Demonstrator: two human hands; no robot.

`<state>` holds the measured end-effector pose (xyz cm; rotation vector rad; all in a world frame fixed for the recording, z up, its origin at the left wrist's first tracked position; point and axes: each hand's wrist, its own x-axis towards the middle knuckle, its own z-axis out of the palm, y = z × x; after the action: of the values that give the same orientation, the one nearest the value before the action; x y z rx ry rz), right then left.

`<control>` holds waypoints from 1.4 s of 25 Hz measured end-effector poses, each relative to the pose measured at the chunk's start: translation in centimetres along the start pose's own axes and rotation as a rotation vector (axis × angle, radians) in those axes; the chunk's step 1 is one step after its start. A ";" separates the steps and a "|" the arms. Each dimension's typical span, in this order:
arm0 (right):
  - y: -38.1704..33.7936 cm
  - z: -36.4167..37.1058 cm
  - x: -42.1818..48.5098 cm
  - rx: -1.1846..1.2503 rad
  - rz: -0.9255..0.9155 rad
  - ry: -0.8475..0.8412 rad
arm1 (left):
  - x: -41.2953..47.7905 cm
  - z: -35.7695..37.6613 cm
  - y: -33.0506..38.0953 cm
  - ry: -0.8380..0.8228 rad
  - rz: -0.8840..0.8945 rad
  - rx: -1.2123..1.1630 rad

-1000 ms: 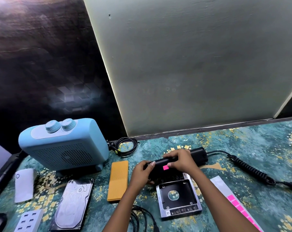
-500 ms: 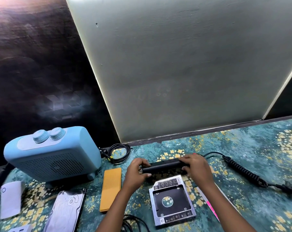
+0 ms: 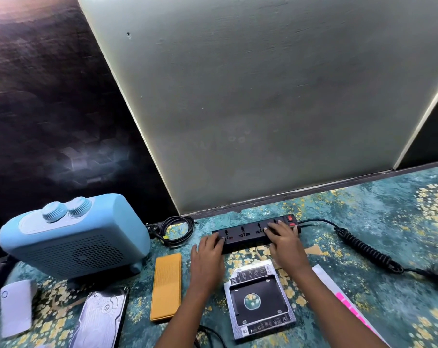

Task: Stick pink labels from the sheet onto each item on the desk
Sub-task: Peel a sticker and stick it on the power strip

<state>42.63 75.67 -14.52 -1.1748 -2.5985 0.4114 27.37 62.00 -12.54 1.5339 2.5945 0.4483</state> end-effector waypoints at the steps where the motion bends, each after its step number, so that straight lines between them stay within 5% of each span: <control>1: 0.2 -0.1 0.0 0.025 -0.001 -0.009 | 0.0 0.1 0.1 -0.143 -0.021 0.034; 3: 0.8 -0.6 0.1 0.094 -0.012 -0.065 | 0.3 0.2 0.3 -0.317 -0.084 0.026; 8: 1.0 -2.3 -1.3 0.130 0.004 -0.109 | 1.6 -0.2 1.2 -0.379 -0.133 0.038; 12: 4.8 -3.2 -3.7 0.055 0.320 0.188 | 1.3 0.0 1.0 -0.391 -0.132 0.021; 16: 8.3 -5.0 -5.6 -0.126 0.674 0.156 | 0.9 0.8 1.2 -0.369 -0.156 -0.008; 32: 7.9 -4.5 -3.1 0.065 0.409 0.303 | 2.0 0.3 -0.2 -0.427 -0.155 -0.031; 35: 7.1 -4.8 -4.5 0.138 0.356 0.336 | 1.0 0.5 0.4 -0.328 -0.133 -0.093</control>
<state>52.05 77.42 -13.13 -1.5137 -2.0488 0.4121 27.34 63.13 -12.83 1.2735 2.3670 0.2731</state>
